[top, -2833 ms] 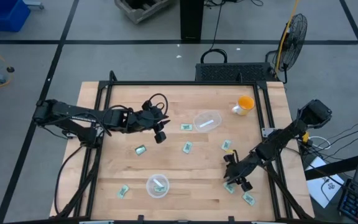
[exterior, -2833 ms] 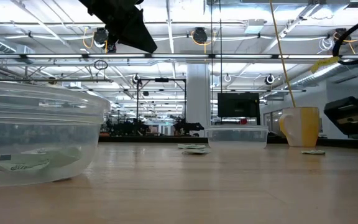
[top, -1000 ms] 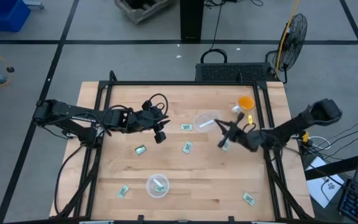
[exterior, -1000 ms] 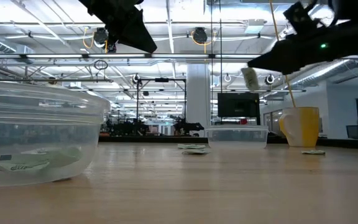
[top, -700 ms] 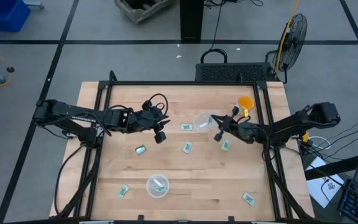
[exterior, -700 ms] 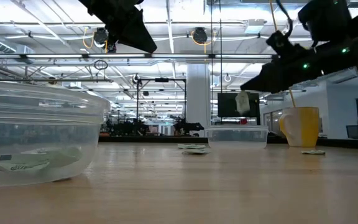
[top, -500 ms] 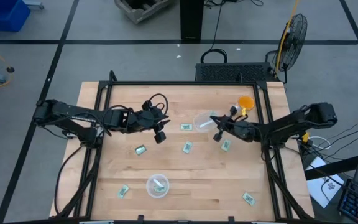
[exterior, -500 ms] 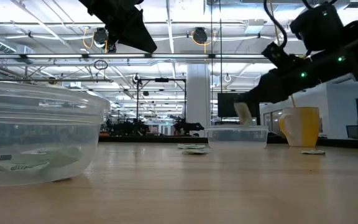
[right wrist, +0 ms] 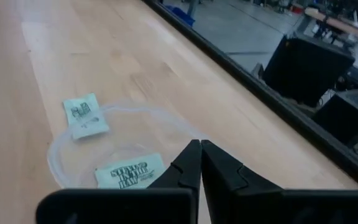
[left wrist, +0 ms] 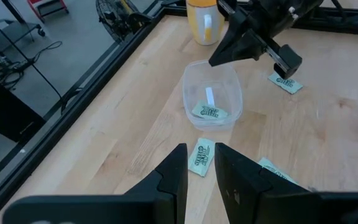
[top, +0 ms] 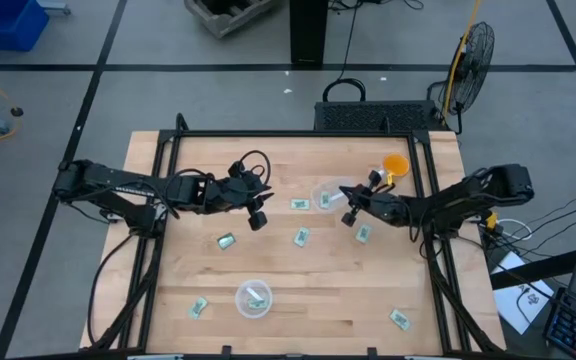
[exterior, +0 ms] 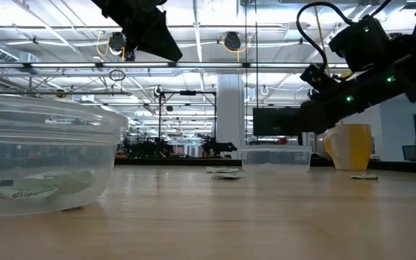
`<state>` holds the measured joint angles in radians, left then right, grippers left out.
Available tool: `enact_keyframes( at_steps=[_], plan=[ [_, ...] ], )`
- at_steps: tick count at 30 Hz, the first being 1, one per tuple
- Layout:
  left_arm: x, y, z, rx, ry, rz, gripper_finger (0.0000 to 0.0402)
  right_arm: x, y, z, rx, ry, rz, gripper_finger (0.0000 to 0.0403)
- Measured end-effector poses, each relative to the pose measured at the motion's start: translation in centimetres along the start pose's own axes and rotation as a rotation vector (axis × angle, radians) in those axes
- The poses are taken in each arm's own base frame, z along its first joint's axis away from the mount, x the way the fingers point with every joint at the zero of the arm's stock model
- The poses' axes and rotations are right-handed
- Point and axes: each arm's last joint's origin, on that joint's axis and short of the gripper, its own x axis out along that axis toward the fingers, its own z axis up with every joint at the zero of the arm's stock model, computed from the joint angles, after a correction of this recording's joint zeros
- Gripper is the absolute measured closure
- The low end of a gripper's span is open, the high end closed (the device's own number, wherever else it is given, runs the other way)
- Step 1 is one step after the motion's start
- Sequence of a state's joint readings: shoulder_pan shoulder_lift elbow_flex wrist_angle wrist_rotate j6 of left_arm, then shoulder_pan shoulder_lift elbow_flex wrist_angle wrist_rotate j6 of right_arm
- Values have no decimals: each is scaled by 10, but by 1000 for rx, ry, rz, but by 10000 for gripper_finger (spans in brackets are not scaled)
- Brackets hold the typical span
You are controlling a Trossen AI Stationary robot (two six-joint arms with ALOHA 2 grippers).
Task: Pick and place Stevia / Truvia into bins
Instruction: Put the stevia packet into the transparent container
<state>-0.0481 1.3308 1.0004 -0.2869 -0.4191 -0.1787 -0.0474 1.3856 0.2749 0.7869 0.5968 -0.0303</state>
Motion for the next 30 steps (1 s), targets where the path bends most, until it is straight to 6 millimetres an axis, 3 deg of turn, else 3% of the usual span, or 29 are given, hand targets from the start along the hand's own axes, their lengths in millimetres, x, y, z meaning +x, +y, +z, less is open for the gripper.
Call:
enact_keyframes(
  at_steps=[4,8,13,18,24,30],
  plan=[
    [0,0,0,0,0,0,314,-2,2,5,-15,-40,67,373],
    [0,0,0,-7,0,-1,314,-11,8,19,29,-154,240,347],
    [0,0,0,-7,1,-1,314,-37,20,37,35,-281,509,323],
    [0,0,0,-7,1,-1,314,-69,38,36,-44,-275,835,317],
    [0,0,0,-9,1,-1,314,-106,52,37,17,-135,1052,317],
    [0,0,0,-14,1,-1,314,-137,58,64,13,193,964,316]
  ],
)
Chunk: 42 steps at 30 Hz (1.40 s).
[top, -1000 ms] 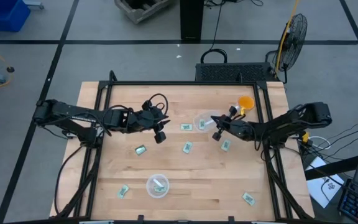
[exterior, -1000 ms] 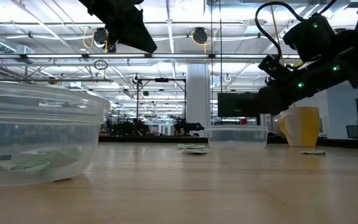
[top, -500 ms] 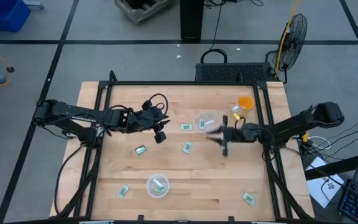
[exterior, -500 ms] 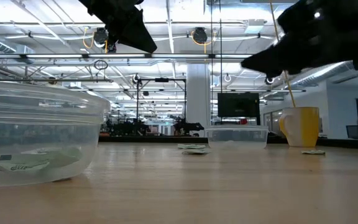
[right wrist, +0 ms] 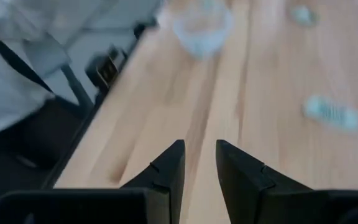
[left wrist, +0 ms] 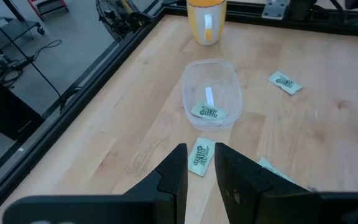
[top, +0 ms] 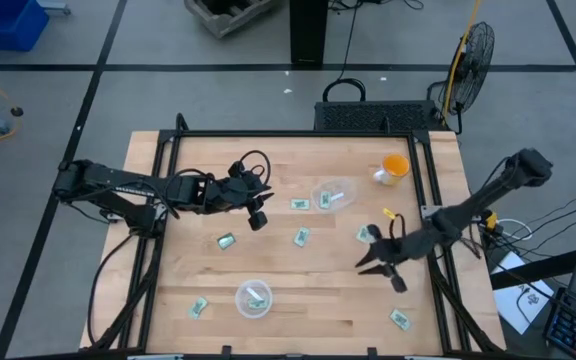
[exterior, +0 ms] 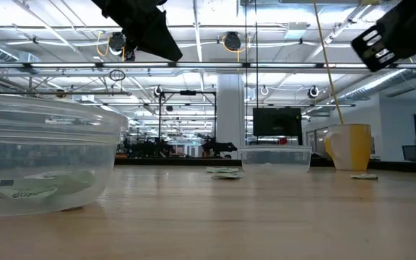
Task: Pick and place Stevia / Truvia into bins
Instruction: Put the stevia packet into the transparent container
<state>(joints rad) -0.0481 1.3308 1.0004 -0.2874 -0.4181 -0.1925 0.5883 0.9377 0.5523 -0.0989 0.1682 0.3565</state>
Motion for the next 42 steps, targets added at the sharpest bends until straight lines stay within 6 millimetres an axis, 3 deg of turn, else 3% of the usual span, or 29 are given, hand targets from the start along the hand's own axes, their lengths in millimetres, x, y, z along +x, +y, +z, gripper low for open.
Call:
enact_keyframes(
  at_steps=[5,8,13,24,34,42],
  plan=[
    [0,0,0,-36,0,-1,314,0,16,-1,361,215,26,316],
    [0,0,0,-54,0,-1,314,8,28,-13,546,368,85,317],
    [0,0,0,-80,0,-1,314,20,49,-42,707,624,80,328],
    [0,0,0,-84,0,-1,314,36,59,-62,721,725,16,337],
    [0,0,0,-83,0,-1,314,39,57,-65,751,723,-40,308],
    [0,0,0,-82,0,-1,314,38,59,-66,763,724,-47,307]
  ],
)
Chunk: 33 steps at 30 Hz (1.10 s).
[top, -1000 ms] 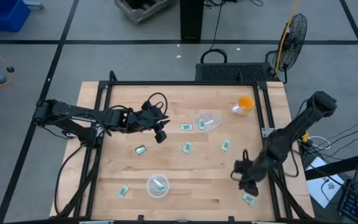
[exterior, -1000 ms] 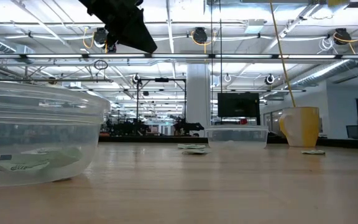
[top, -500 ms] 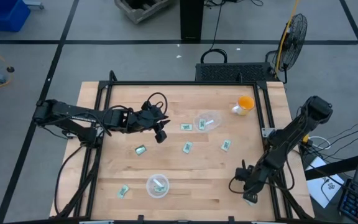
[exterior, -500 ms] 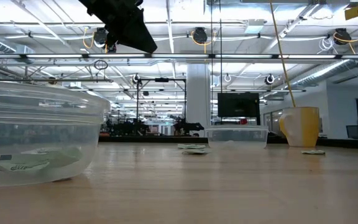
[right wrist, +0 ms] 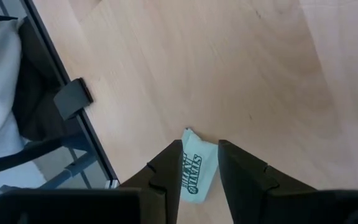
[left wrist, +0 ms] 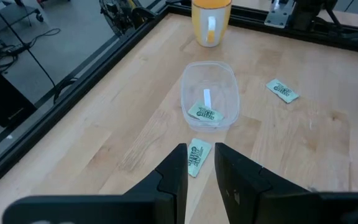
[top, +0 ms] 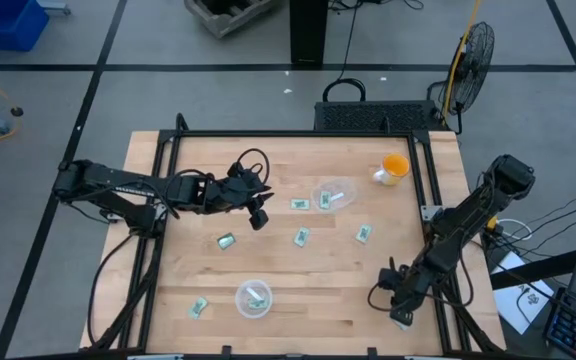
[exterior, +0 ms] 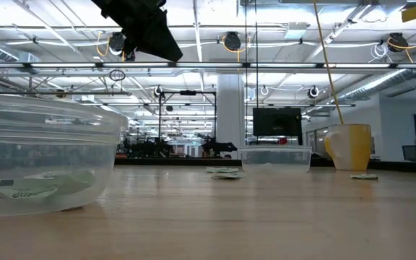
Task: Pick and place Stevia / Truvia into bins
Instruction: Put the stevia packet into the transparent container
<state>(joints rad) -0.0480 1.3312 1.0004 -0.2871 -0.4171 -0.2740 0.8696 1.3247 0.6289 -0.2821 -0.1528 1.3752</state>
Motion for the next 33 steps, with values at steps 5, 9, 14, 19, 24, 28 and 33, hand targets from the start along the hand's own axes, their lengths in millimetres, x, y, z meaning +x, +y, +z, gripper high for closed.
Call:
enact_keyframes(
  at_steps=[5,9,14,19,24,28,33],
  plan=[
    [0,0,0,1,0,0,314,1,1,-4,39,7,-2,307],
    [0,0,0,1,0,0,314,7,-1,-7,48,-34,-37,307],
    [0,0,0,1,0,0,314,20,-4,-7,52,5,-77,307],
    [0,0,0,0,-1,0,314,23,-3,-7,38,26,-73,307],
    [0,0,0,1,-1,0,314,22,-1,-7,25,32,-54,307],
    [0,0,0,0,-1,0,314,22,0,-7,18,38,-33,308],
    [0,0,0,0,-1,0,314,22,0,-7,-15,37,-32,325]
  ],
)
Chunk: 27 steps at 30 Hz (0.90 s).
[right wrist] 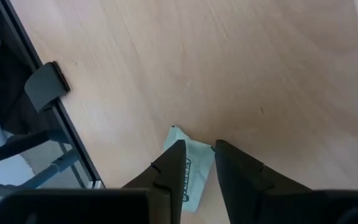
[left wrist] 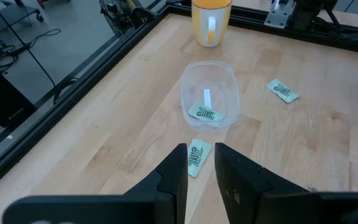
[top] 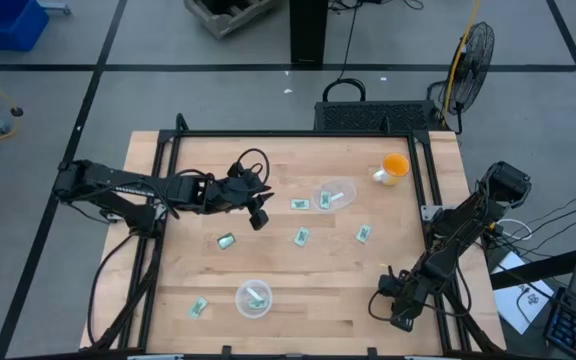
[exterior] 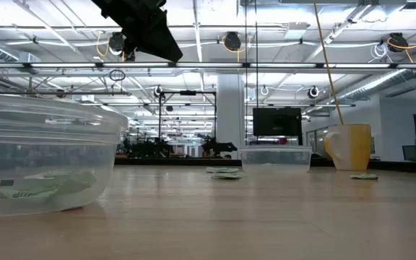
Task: Pick and place Stevia / Truvia into bins
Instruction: Put the stevia packet into the transparent container
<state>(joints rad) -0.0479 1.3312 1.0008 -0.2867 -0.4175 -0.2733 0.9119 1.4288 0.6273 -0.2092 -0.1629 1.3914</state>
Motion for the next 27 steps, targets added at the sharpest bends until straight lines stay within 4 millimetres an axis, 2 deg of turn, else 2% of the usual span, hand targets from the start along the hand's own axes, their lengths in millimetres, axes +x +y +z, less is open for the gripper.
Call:
enact_keyframes(
  at_steps=[11,19,23,27],
  plan=[
    [0,0,0,0,0,0,314,0,0,0,-4,-2,-1,398],
    [0,0,0,0,0,0,314,0,0,1,-108,-15,-2,402],
    [0,0,0,0,0,0,314,-1,1,4,-224,-132,-15,402],
    [0,0,0,0,0,1,314,-4,1,19,-356,-412,-107,402]
  ],
)
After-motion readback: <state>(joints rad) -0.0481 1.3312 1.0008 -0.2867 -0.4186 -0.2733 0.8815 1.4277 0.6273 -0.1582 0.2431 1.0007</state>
